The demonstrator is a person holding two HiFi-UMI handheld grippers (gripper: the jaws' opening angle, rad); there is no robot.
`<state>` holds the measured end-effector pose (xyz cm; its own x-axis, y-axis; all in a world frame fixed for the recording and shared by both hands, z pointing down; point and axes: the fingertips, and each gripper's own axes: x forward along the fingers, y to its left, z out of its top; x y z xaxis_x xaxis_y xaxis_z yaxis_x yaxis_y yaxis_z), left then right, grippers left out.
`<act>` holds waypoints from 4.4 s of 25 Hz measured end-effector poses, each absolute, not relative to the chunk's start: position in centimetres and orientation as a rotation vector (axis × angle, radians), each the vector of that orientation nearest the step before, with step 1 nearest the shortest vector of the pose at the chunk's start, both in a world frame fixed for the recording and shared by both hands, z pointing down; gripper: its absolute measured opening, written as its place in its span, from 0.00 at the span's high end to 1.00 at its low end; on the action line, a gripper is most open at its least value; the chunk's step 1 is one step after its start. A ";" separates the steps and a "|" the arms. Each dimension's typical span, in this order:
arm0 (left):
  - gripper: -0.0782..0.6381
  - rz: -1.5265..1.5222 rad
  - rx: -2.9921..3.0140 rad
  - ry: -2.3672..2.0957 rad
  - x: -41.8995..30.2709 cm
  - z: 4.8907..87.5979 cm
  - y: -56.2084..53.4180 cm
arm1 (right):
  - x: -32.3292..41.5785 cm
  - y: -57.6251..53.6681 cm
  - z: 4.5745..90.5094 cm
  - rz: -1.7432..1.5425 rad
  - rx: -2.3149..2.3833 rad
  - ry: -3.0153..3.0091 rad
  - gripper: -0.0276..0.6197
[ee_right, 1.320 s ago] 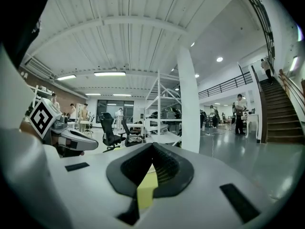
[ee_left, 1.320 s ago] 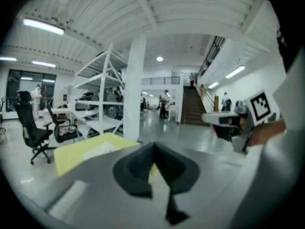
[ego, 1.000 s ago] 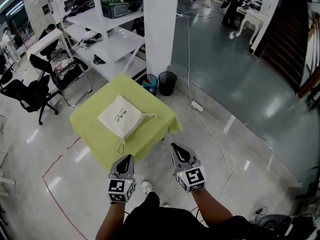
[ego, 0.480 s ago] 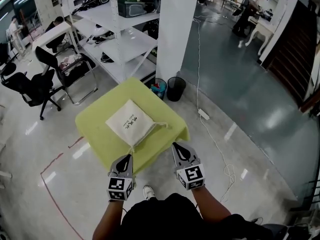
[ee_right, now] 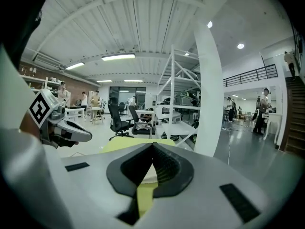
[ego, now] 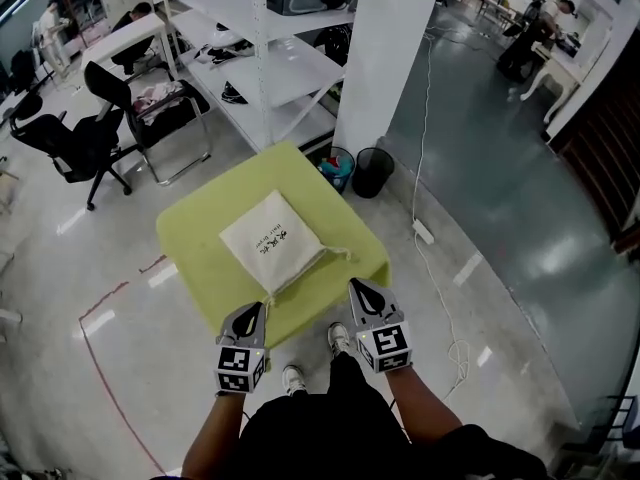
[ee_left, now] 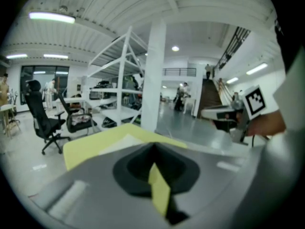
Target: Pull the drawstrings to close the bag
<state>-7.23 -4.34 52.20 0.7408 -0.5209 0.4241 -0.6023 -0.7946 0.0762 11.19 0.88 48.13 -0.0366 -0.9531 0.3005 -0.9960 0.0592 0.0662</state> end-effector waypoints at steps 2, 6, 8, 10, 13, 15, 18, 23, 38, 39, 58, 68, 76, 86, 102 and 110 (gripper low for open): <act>0.88 0.594 2.706 -0.927 -6.9 52.9 -5.1 | 11.9 -0.2 49.2 0.255 1.934 -2.091 0.96; 0.88 0.647 2.648 -0.988 -5.6 54.4 -6.1 | 13.5 -2.0 51.8 0.288 1.815 -2.117 0.96; 0.88 0.669 2.623 -1.010 -4.8 55.3 -6.7 | 14.3 -2.9 53.3 0.306 1.762 -2.126 0.96; 0.88 0.689 2.592 -1.027 -4.0 56.3 -7.2 | 15.2 -3.8 54.6 0.323 1.715 -2.134 0.96; 0.88 0.736 2.544 -1.054 -3.3 58.0 -7.8 | 16.5 -4.9 56.8 0.357 1.646 -2.142 0.96; 0.88 0.769 2.518 -1.079 -3.2 59.4 -8.4 | 17.0 -5.8 58.3 0.376 1.603 -2.155 0.96; 0.88 0.803 2.457 -1.134 -3.3 61.0 -8.9 | 17.6 -6.9 60.4 0.398 1.515 -2.175 0.96; 0.88 0.858 2.346 -1.222 -4.1 63.0 -8.7 | 18.2 -8.5 63.1 0.396 1.381 -2.199 0.96; 0.88 1.004 2.198 -1.271 -6.8 70.3 -8.7 | 17.8 -11.1 68.3 0.305 1.137 -2.141 0.96; 0.88 1.014 2.224 -1.256 -6.9 70.6 -8.9 | 17.9 -11.3 68.6 0.307 1.137 -2.132 0.96; 0.63 1.346 2.335 -0.907 -6.7 77.1 -9.3 | 18.9 -13.9 73.7 0.195 0.908 -1.976 0.84; 0.64 1.336 2.318 -0.821 -6.4 77.6 -9.5 | 17.6 -13.7 75.0 0.196 0.787 -1.977 0.85; 0.66 1.329 2.311 -0.810 -6.2 77.9 -9.2 | 17.3 -13.7 75.6 0.220 0.769 -1.979 0.89; 0.68 1.373 2.327 -0.727 -6.6 77.4 -9.5 | 17.6 -13.5 75.4 0.234 0.760 -1.980 0.91; 0.73 1.480 2.384 -0.626 -5.7 77.6 -10.0 | 17.4 -13.6 76.2 0.205 0.718 -1.957 0.91; 0.85 1.496 2.406 -0.597 -4.8 77.5 -9.5 | 17.5 -13.9 76.0 0.177 0.714 -1.950 0.91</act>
<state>-4.84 -9.55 77.50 0.3906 -0.2117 0.8959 -0.4634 -0.8861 -0.0074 17.52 -13.91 76.01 -0.3164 -0.4041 0.8582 -0.5521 0.8142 0.1798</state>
